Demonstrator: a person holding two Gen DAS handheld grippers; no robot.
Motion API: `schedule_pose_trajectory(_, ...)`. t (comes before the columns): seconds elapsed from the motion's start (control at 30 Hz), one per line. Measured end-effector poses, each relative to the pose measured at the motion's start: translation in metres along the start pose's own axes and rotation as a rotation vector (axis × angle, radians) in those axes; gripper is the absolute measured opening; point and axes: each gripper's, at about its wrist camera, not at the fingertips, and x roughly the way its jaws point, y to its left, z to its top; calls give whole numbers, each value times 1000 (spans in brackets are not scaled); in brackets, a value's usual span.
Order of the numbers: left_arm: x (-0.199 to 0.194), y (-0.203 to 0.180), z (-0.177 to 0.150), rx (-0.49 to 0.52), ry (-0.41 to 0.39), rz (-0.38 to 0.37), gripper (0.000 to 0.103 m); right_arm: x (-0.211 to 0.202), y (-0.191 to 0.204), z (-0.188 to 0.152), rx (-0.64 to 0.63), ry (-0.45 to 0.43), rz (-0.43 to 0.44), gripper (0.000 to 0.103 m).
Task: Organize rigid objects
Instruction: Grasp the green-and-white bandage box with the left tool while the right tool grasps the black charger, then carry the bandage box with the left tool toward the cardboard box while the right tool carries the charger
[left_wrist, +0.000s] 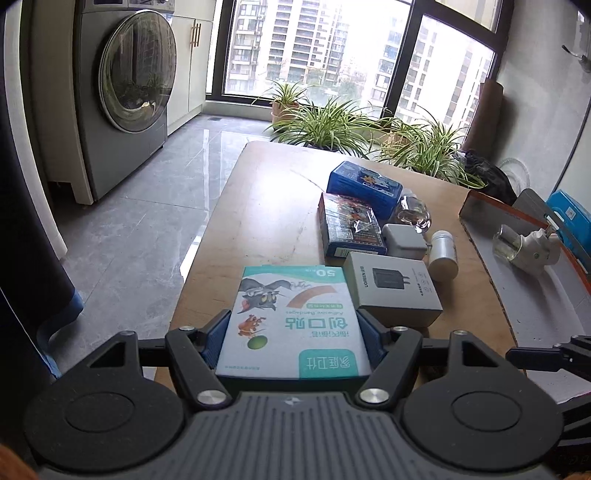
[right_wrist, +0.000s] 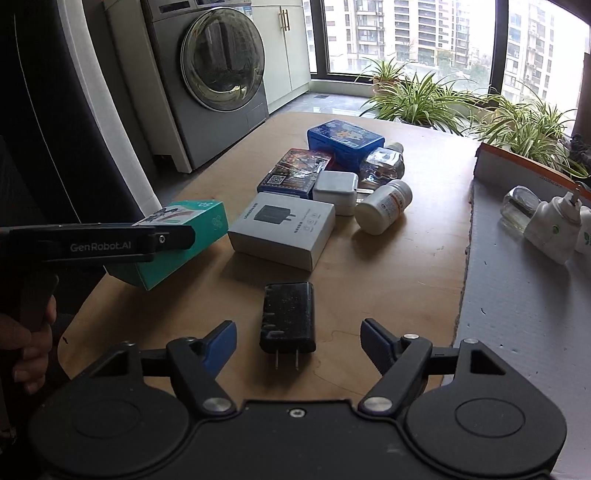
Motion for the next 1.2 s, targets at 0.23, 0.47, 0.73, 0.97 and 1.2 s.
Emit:
schedule_pose_trajectory(0.23,-16,-6,-9,-21,-27,31,72,24,1,6,-16,27,-20,52)
schedule_pose_trajectory(0.47,-23,-17,-9,-24,-51,28,72,10,-6,6,9,-11,-36,44)
schedule_pose_trajectory(0.73,-19,-30,-15,13,-28,12,57,-17,-21,3,44,-56,-41,44)
schedule_pose_trajectory(0.97,-5,-33,-25,26,17,36,86,-23,-27,-2,56,-55,-31,29)
schedule_pose_trajectory(1.2,12,-43,-38,94,67,63,95,-15,-29,-7,53,-36,-19,38)
